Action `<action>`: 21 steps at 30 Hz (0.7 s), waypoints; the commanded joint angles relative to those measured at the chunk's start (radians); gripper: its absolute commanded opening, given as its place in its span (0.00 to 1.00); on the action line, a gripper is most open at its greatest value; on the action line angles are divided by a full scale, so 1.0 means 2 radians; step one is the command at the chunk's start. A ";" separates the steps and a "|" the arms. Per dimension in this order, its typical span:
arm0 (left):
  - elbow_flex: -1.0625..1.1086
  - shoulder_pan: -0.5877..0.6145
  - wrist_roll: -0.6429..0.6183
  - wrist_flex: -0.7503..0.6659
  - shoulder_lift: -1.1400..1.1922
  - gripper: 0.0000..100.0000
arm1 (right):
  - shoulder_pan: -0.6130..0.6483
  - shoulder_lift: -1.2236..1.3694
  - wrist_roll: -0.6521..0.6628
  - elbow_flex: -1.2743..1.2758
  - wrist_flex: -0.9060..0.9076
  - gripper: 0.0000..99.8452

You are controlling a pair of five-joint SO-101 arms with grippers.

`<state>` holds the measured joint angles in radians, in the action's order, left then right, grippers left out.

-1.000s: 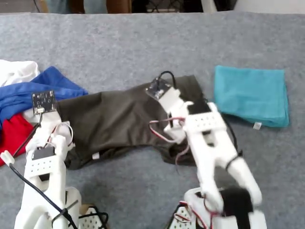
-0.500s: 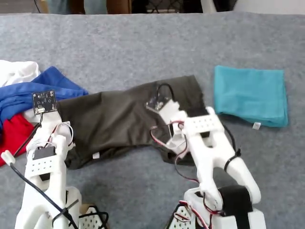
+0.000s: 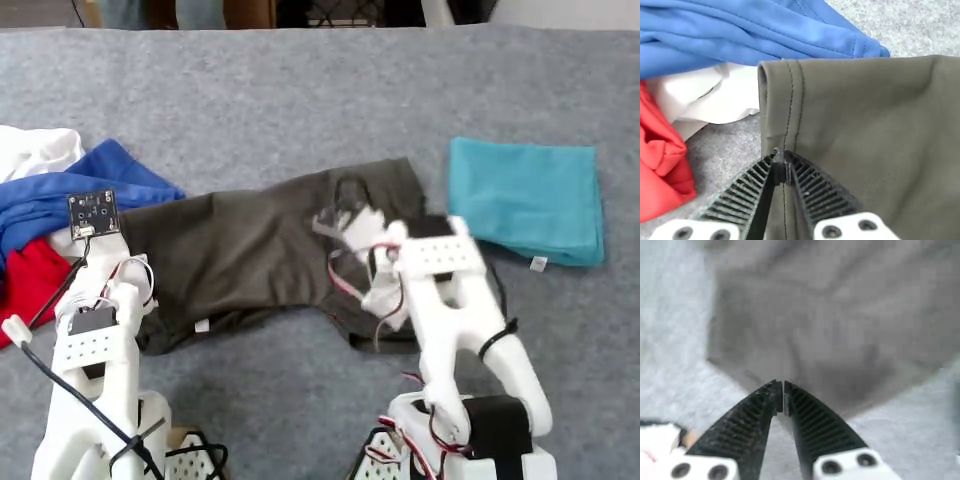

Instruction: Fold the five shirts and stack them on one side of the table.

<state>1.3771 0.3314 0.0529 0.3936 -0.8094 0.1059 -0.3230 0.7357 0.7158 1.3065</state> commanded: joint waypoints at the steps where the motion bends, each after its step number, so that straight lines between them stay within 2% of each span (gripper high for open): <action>1: -0.002 0.003 -0.002 -0.007 0.001 0.03 | -0.008 -0.005 -0.023 -0.047 -0.018 0.01; 4: -0.002 0.003 -0.002 -0.007 0.001 0.03 | -0.008 0.018 -0.035 -0.026 -0.050 0.01; 15: -0.004 0.005 -0.005 -0.006 0.001 0.03 | -0.008 0.059 -0.030 0.066 -0.054 0.01; 18: -0.013 0.003 -0.005 -0.004 0.001 0.03 | -0.010 0.059 -0.008 0.075 -0.055 0.01; 21: -0.056 0.007 -0.005 0.041 0.001 0.03 | -0.012 0.054 -0.001 0.063 -0.053 0.01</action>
<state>1.3663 0.3314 0.0529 0.4120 -0.8094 0.1013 -0.2064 0.7173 0.8631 1.2037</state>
